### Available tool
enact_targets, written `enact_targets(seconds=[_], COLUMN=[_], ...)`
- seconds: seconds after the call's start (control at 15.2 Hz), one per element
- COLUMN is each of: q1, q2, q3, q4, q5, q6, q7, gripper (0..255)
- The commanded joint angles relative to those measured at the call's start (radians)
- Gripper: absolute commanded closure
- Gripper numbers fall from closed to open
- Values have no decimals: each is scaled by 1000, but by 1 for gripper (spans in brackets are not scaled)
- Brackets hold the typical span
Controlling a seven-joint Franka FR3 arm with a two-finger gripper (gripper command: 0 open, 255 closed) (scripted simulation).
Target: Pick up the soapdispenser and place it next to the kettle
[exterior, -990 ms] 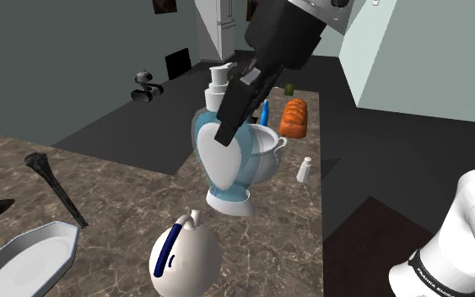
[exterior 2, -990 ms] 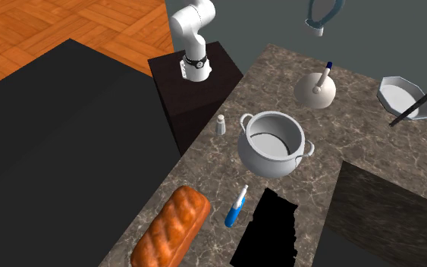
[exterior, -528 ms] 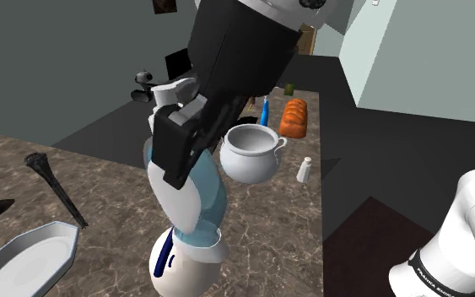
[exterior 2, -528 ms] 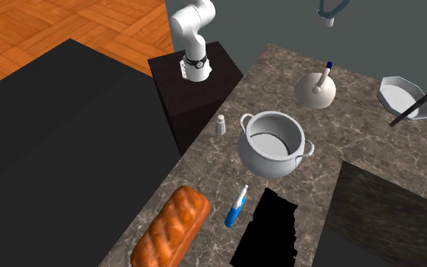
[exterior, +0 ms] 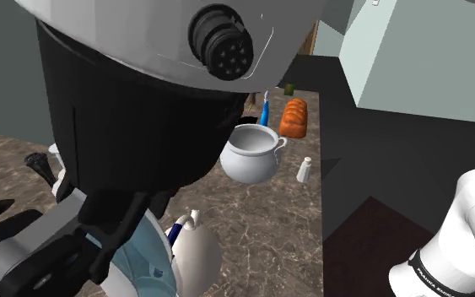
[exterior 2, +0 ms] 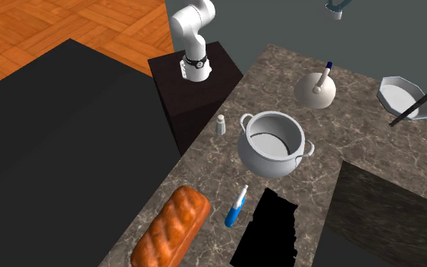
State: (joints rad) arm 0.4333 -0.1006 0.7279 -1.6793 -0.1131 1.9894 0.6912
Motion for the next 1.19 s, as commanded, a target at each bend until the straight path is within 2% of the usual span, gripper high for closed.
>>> enact_targets(seconds=[0.0,1.12], q1=[3,4], q2=[0,-15], q3=[5,6], q4=[-20,-261], q5=[-5,-11], q6=[21,249], q7=[13,44], gripper=[255,255])
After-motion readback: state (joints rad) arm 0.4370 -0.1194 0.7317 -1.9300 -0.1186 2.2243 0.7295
